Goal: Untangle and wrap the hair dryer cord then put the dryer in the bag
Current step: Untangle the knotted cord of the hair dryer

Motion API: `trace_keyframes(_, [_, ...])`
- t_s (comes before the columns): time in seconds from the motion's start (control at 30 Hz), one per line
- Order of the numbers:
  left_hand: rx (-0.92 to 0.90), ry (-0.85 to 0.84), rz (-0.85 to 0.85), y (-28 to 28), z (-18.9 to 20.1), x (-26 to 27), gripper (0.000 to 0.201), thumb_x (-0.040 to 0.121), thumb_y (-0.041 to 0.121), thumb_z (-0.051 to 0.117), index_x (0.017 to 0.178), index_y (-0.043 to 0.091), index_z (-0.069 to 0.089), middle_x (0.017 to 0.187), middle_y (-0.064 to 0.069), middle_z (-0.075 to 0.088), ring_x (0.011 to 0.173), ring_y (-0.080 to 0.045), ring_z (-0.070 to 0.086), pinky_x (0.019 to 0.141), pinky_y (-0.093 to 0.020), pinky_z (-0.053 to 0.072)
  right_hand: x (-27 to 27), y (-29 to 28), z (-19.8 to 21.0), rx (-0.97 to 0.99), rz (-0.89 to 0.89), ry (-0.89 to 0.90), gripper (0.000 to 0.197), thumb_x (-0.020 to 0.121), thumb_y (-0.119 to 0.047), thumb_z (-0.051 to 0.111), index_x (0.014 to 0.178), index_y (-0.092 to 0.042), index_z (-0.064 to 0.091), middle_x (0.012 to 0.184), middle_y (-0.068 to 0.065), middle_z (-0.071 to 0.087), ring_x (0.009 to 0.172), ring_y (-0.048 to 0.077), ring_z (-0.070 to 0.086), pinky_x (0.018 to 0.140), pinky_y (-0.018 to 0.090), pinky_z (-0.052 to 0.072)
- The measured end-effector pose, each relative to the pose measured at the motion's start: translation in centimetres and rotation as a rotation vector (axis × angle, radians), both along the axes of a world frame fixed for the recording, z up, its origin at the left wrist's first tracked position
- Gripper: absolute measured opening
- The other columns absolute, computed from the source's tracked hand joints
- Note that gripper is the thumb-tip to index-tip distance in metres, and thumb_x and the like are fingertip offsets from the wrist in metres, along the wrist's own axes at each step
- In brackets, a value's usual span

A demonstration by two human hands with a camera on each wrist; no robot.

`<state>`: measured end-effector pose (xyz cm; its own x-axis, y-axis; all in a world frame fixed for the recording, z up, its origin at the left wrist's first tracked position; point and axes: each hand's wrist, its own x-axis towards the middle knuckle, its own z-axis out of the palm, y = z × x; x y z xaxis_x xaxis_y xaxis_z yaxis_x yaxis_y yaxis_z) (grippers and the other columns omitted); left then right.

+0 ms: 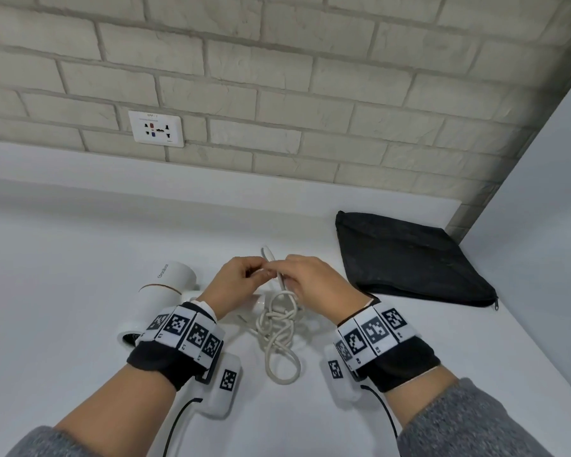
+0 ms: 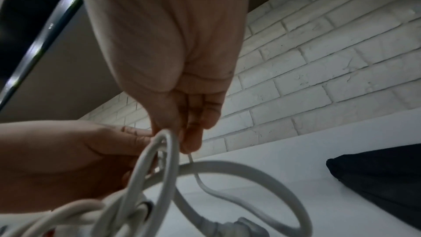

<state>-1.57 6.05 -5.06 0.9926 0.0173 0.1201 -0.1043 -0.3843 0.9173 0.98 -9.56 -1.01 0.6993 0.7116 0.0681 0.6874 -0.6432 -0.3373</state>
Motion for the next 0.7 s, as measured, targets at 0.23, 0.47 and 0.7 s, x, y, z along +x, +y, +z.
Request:
trace_keyframes(0.23, [0.072,0.08,-0.052,-0.4,0.4,-0.6,0.022,0.093,0.019,0.05,0.09,0.009,0.069,0.029,0.012,0.035,0.03,-0.005,0.028,0.035,-0.009,0.022,0.7,-0.9,1.3,-0.312,-0.1,-0.125,0.029,0.093,-0.031,0.046,0.1,-0.006,0.059,0.108,0.009,0.059,0.1,0.023,0.054,0.07,0.031,0.033])
trace_keyframes(0.47, [0.035,0.071,-0.093,-0.3,-0.3,0.3,0.021,0.091,0.024,0.053,0.082,0.03,0.072,0.095,-0.024,0.069,0.081,-0.023,0.056,0.079,-0.032,0.042,-0.7,-2.8,1.8,-0.397,0.026,0.154,0.034,0.095,-0.034,0.043,0.063,-0.035,0.031,0.083,-0.004,0.042,0.079,0.013,0.042,0.061,0.025,0.03])
trace_keyframes(0.7, [0.111,0.161,-0.07,-0.5,-0.7,0.7,0.022,0.092,0.021,0.05,0.089,0.014,0.07,0.07,0.001,0.06,0.063,-0.008,0.051,0.067,-0.022,0.047,-0.7,-4.3,4.7,0.485,-0.099,0.332,0.026,0.096,-0.014,0.041,0.07,-0.017,0.046,0.048,-0.011,0.056,0.042,0.006,0.044,0.045,0.017,0.039])
